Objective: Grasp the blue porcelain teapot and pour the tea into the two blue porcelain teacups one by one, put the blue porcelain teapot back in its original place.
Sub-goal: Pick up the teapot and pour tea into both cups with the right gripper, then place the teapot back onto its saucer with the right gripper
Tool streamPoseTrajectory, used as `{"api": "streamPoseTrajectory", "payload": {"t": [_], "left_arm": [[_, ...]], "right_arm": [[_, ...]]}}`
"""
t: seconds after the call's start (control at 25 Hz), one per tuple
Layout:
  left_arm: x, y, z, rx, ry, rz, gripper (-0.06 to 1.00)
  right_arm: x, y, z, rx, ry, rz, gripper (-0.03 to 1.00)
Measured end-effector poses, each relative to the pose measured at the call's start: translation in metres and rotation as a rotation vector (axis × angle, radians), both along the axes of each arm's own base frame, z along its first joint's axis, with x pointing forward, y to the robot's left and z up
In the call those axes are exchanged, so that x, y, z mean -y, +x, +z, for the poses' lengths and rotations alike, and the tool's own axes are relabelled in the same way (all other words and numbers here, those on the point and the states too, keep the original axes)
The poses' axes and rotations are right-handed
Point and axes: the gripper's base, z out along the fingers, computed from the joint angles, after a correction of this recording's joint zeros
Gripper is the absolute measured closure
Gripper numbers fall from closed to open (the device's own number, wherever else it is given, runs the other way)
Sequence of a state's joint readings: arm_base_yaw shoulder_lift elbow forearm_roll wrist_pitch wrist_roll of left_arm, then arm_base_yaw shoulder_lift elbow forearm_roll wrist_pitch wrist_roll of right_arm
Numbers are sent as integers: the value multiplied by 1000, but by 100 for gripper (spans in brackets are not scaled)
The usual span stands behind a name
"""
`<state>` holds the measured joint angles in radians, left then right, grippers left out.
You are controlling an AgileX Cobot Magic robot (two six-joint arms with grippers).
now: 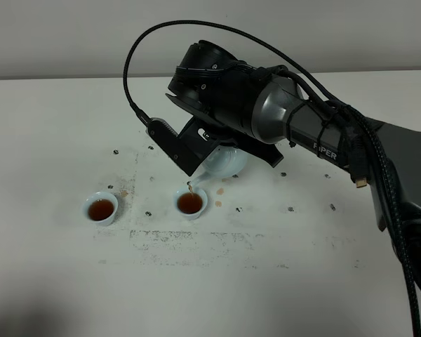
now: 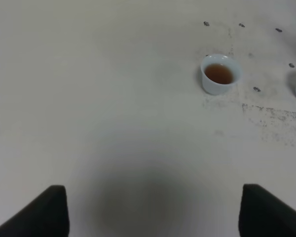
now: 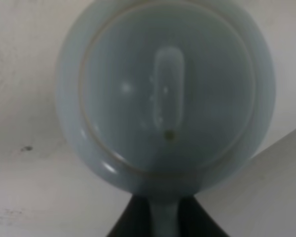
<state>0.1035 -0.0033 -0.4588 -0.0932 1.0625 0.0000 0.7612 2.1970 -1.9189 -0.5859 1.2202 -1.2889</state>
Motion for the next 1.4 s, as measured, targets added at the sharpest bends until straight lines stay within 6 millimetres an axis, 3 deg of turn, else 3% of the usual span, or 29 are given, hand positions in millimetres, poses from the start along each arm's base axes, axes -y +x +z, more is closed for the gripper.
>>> {"api": "streamPoseTrajectory", "payload": {"t": [0.32,0.6,0.8,1.04,1.16,1.4], "left_arm": [[0,0,0,0,0,0,27],[0,0,0,0,0,0,27],[0,0,0,0,0,0,27],[0,0,0,0,0,0,27],[0,0,0,0,0,0,27],[0,0,0,0,0,0,27]], "right_arm": [[0,-2,-4,-68,78,-41,93],[20,14,-10,-185,227,-89,93],[41,31,3,-228,333,-162,93],[57,45,16,-333,584,-210,93],[72,56,10,-373,655,-263,93],[100,77,-25,-416,652,-378,93]]}}
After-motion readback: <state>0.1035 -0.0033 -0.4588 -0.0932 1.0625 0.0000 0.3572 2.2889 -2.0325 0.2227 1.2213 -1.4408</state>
